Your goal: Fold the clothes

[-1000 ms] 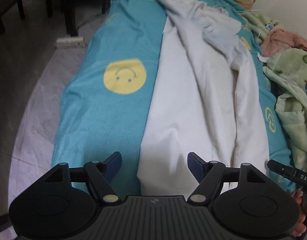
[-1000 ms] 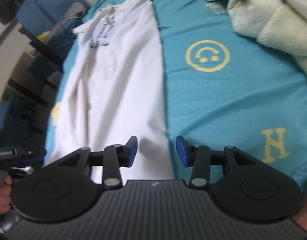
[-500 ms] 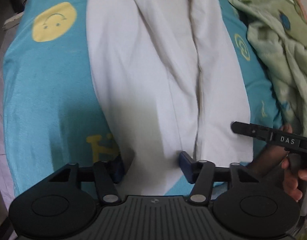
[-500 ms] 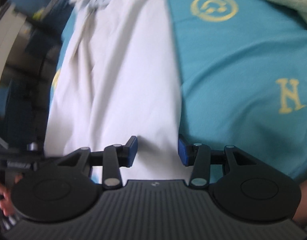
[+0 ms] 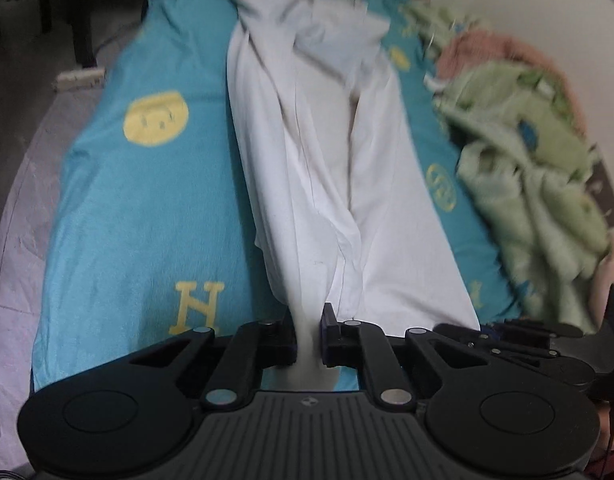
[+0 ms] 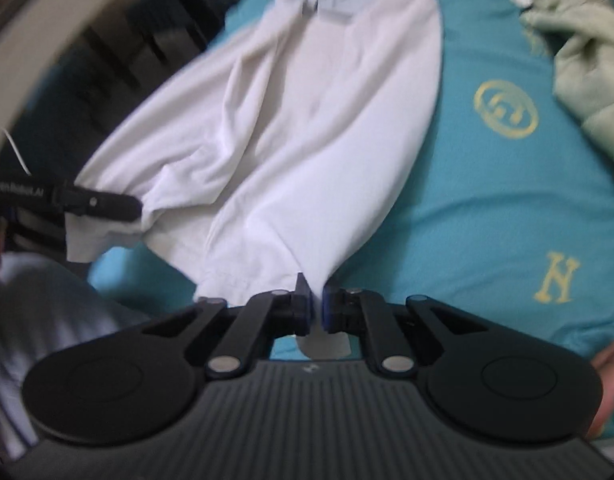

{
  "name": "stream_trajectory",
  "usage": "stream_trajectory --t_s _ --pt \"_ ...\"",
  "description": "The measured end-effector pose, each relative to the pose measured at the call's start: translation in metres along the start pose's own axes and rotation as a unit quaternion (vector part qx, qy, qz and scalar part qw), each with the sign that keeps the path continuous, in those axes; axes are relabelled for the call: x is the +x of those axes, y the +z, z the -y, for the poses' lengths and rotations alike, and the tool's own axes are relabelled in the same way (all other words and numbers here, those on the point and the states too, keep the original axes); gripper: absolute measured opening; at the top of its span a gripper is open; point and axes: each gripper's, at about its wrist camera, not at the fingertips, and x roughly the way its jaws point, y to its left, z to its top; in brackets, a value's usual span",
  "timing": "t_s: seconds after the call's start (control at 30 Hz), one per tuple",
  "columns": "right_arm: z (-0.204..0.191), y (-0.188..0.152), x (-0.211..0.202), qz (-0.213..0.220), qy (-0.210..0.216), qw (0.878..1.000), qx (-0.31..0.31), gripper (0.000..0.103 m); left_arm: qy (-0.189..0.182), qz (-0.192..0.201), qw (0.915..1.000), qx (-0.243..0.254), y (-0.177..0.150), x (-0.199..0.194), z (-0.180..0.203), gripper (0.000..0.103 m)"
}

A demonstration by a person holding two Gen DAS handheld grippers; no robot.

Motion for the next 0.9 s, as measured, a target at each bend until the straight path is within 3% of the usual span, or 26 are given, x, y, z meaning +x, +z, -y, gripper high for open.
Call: stream_trajectory --t_s 0.23,0.37,0.57,0.73,0.9 --pt "0.013 0.003 -0.096 0.112 0.036 0.993 0.015 0.008 -0.035 0.077 0.9962 0.021 -0.027 -0.064 0.055 0.007" --pt "0.012 -0.031 -0.141 0.151 0.044 0.988 0.008 0.008 -0.055 0.099 0.9926 0.043 -0.067 -0.097 0.076 0.007" --pt "0.004 -0.099 -0.165 0.157 0.059 0.986 0.007 0.008 -0.059 0.111 0.9902 0.061 -0.094 -0.109 0.076 0.007" --pt "0.006 -0.071 -0.161 0.171 0.050 0.984 0.009 0.008 -0.062 0.122 0.9878 0.075 -0.117 -0.120 0.076 0.007" --pt "0.014 -0.012 -0.136 0.183 0.043 0.982 0.023 0.009 -0.043 0.146 0.9857 0.072 -0.059 -0.100 0.070 0.007"
